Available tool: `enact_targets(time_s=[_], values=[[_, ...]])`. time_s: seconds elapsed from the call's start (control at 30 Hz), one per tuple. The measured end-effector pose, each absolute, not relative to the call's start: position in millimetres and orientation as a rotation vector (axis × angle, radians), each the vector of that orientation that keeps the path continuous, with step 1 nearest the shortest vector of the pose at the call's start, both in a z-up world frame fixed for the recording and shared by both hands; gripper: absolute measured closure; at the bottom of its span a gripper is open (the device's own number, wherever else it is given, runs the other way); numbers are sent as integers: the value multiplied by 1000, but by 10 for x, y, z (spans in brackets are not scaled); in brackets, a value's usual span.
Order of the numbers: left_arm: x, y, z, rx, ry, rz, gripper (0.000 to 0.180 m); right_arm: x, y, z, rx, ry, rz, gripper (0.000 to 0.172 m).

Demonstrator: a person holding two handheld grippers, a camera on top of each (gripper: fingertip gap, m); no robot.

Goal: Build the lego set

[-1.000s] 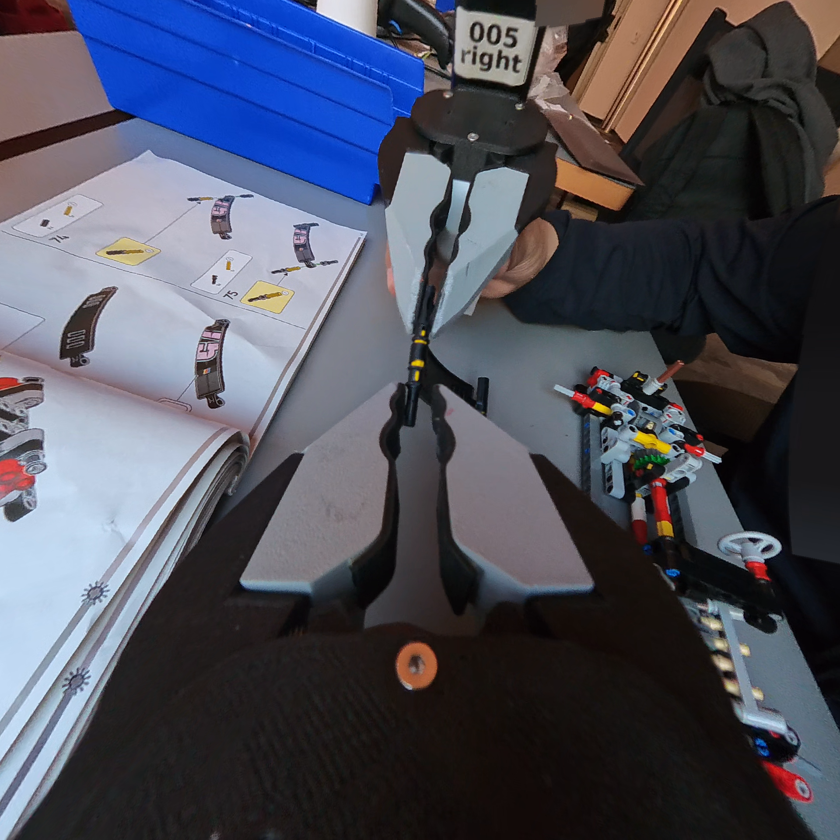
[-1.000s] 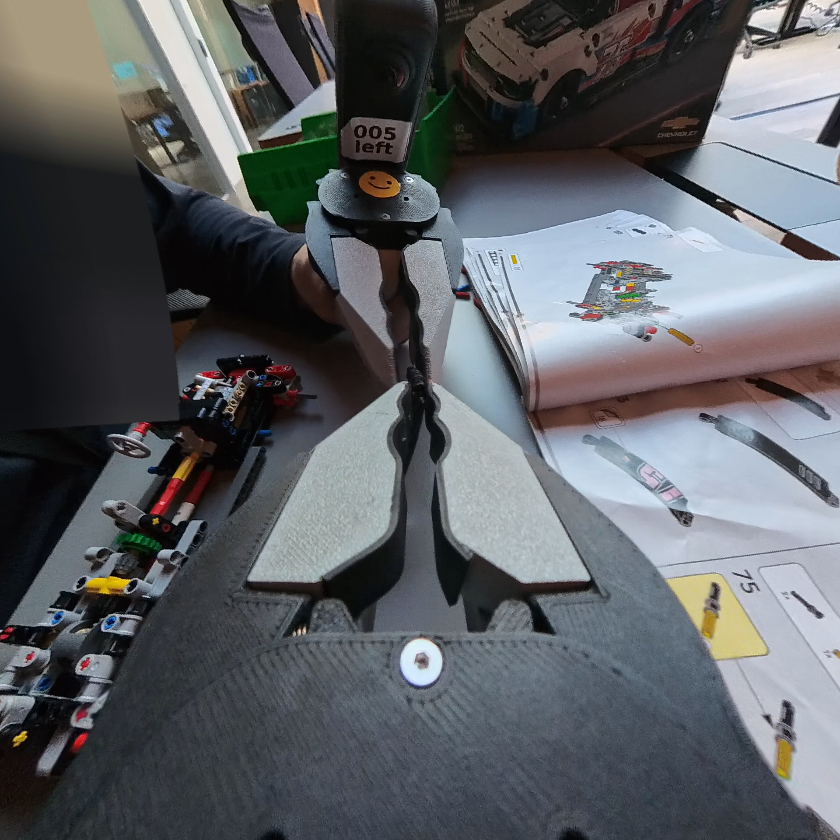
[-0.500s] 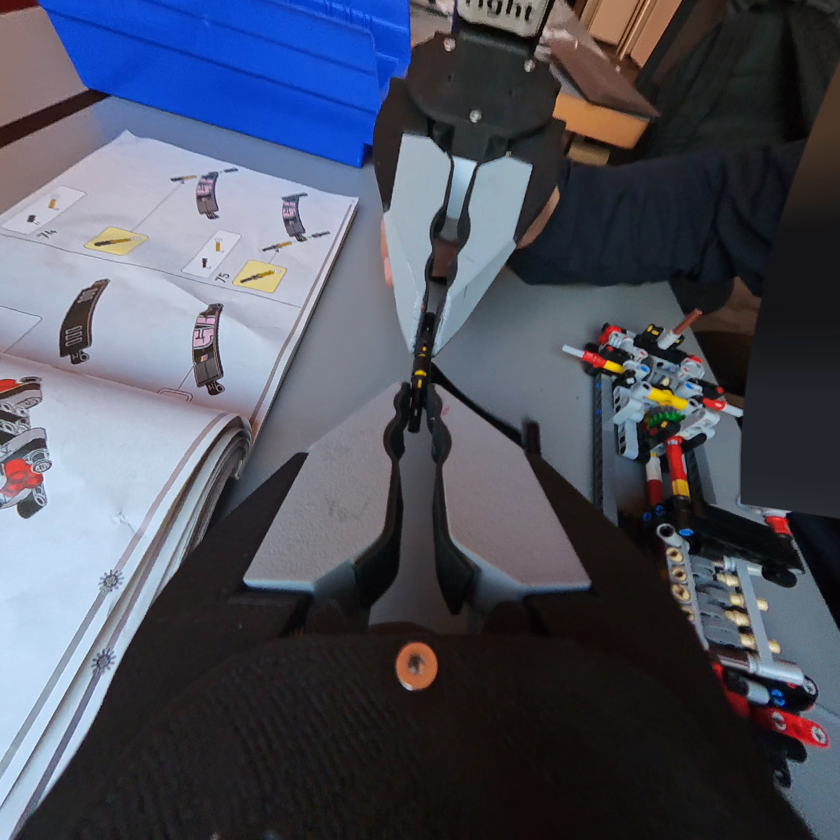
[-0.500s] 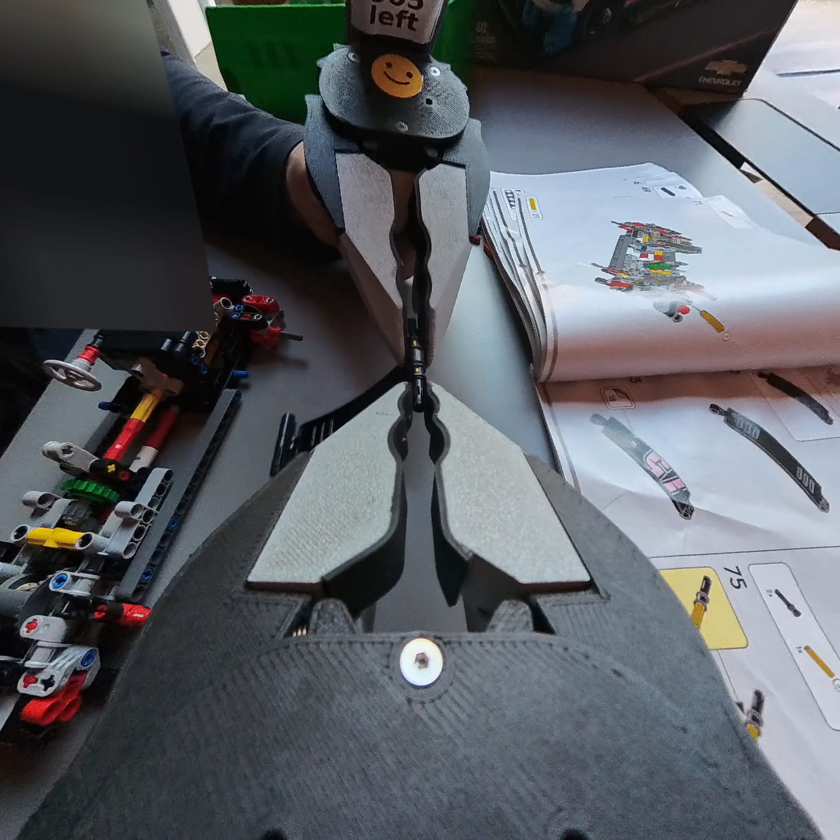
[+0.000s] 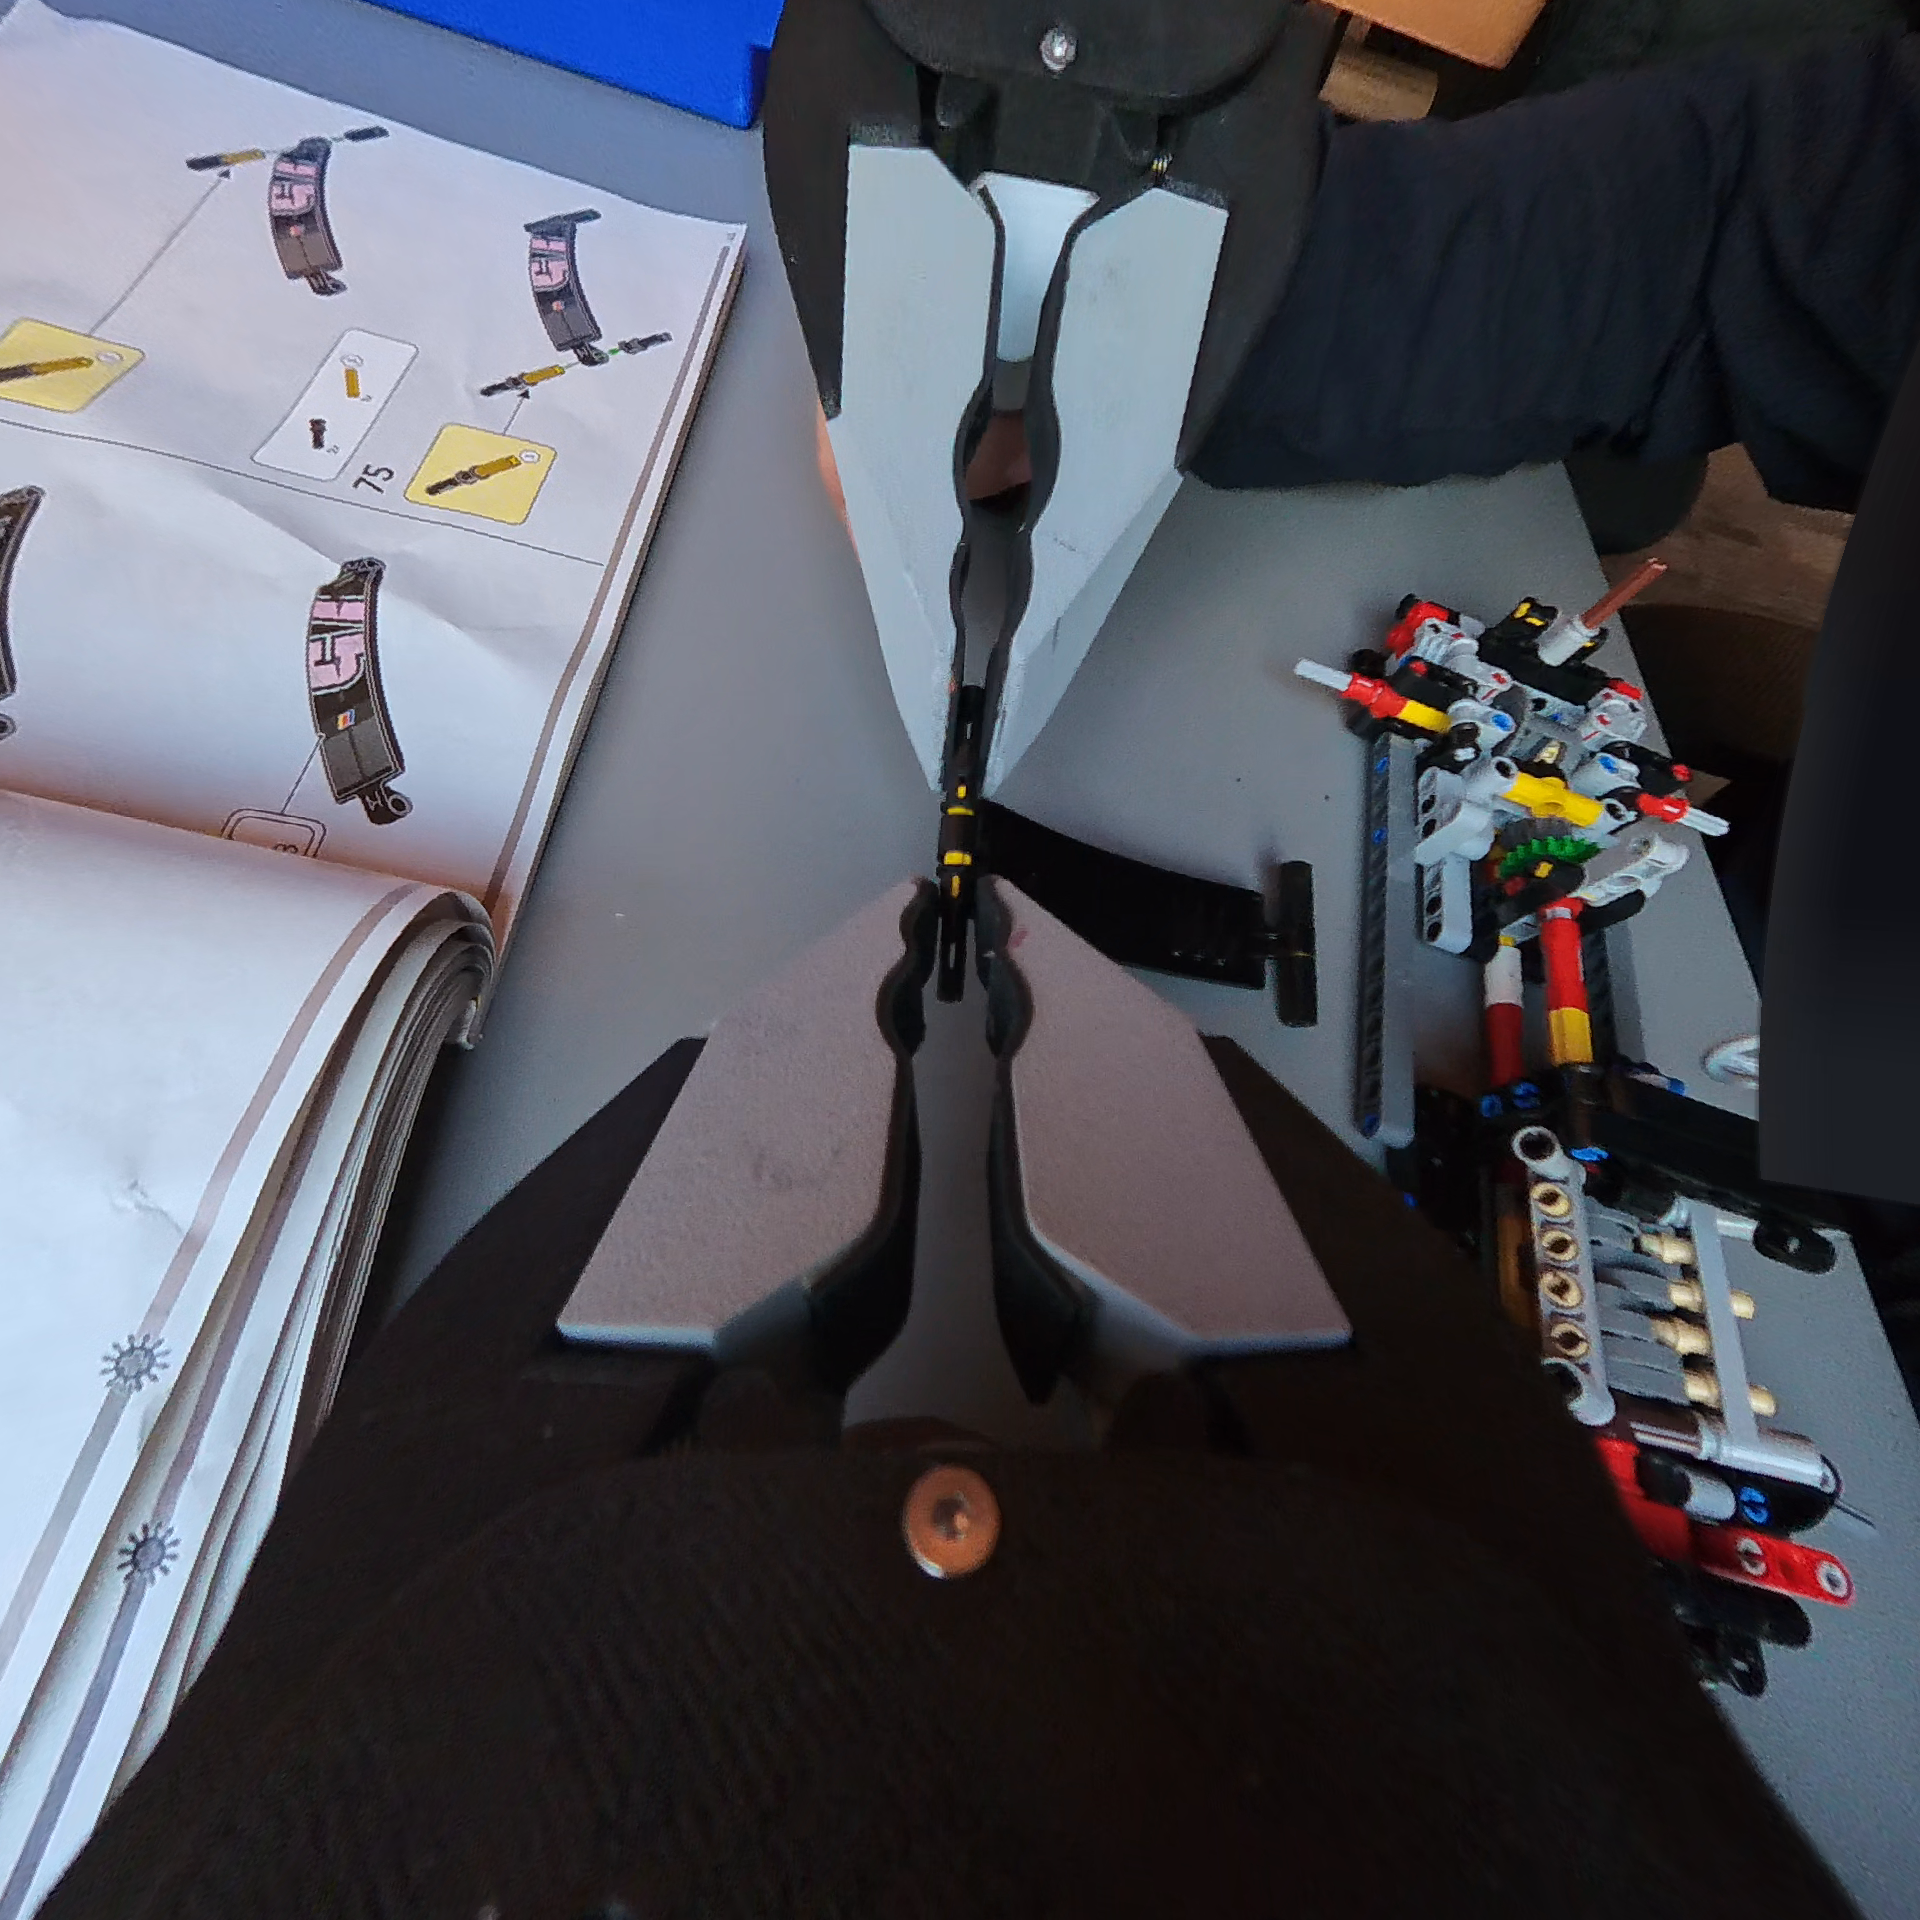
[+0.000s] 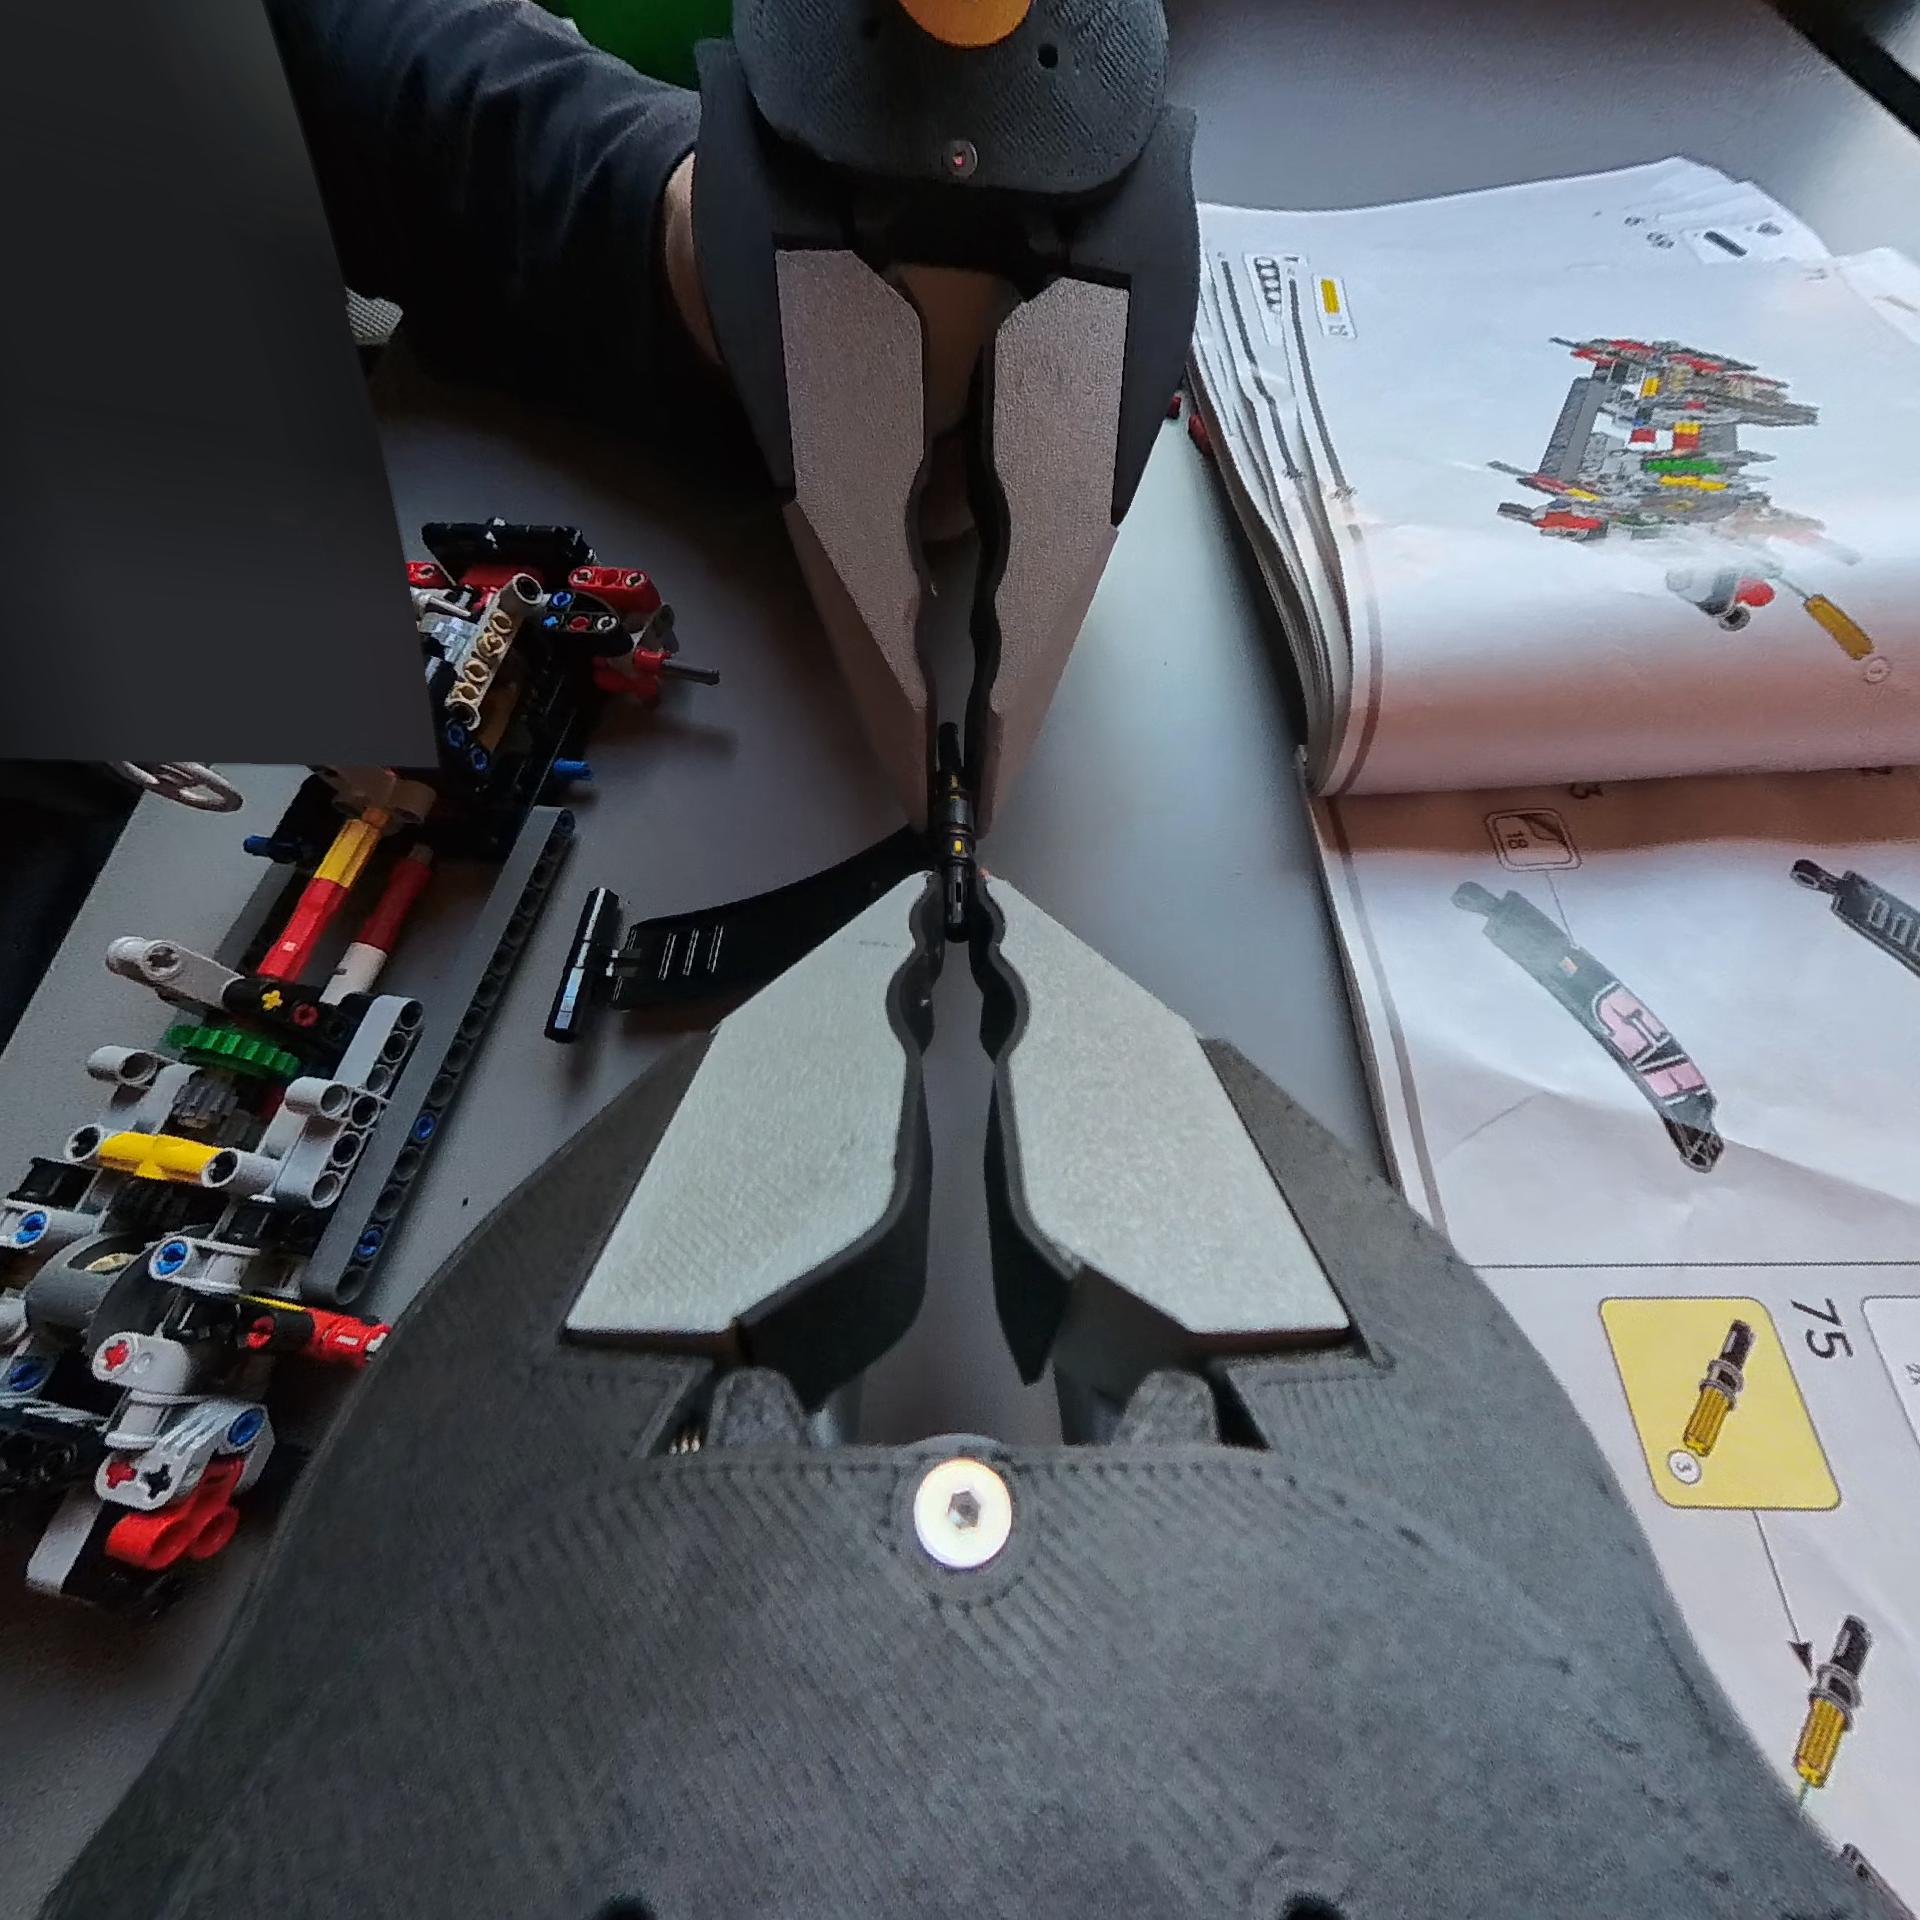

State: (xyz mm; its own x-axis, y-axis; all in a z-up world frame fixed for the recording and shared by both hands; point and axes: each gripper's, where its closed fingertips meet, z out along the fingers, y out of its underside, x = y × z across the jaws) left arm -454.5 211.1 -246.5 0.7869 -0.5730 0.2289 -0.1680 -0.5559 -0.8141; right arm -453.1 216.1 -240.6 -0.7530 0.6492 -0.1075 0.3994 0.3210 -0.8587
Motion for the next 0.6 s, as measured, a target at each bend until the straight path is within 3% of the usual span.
enact_targets(time_s=[0.6], values=[[-4537,2080,-2619,-2226,607,-539,178,-4511,2151,-2689,-1017,-2501,1196,170]])
